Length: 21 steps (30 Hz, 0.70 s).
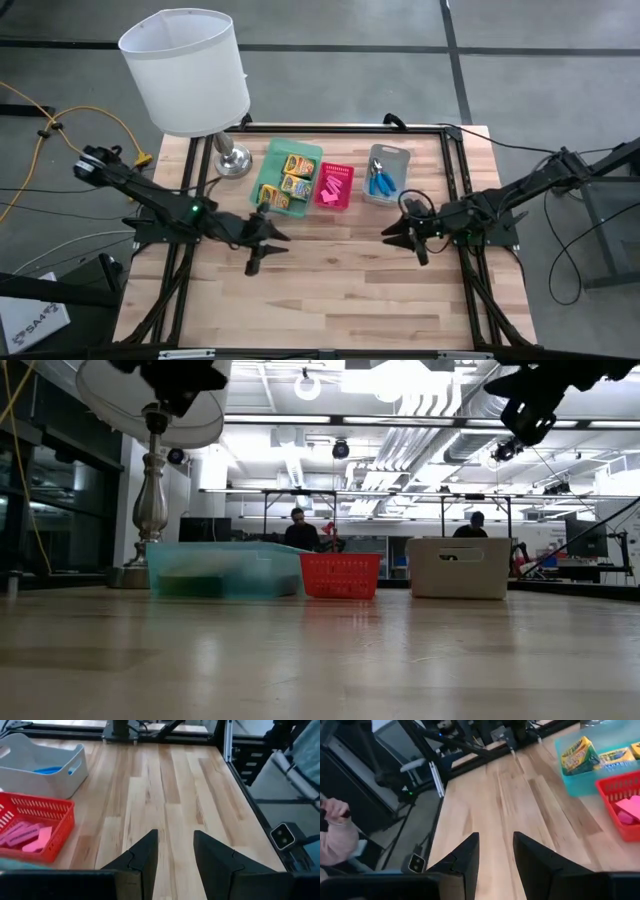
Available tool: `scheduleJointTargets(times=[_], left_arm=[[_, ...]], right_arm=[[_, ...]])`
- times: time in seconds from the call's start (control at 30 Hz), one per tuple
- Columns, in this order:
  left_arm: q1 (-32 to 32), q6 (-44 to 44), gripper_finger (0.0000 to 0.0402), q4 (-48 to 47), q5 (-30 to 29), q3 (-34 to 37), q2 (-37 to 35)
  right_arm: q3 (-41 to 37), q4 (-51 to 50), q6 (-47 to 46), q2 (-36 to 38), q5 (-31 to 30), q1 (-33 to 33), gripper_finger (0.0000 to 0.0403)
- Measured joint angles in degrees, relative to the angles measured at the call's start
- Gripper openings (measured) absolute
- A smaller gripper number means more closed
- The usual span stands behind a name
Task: Pick & Place School Supplies
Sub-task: Return to Home Position
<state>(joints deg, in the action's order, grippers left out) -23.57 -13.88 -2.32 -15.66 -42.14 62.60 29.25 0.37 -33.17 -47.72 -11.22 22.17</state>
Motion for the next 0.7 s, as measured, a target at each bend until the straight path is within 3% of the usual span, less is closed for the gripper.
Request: scheduleJointTargets(times=[0.47,0.7], left_arm=[[0.35,-2.68,0.0122,7.13,-1.20,12.37,-8.51],[0.69,-3.00,0.0122,8.99,-1.33,14.57,-9.34]], right_arm=[[-13.33,8.00,0.89,8.38,-0.74,-0.04,0.0111],[-17.99,8.27,1.33,14.94,-0.64,-0.04,0.0111]])
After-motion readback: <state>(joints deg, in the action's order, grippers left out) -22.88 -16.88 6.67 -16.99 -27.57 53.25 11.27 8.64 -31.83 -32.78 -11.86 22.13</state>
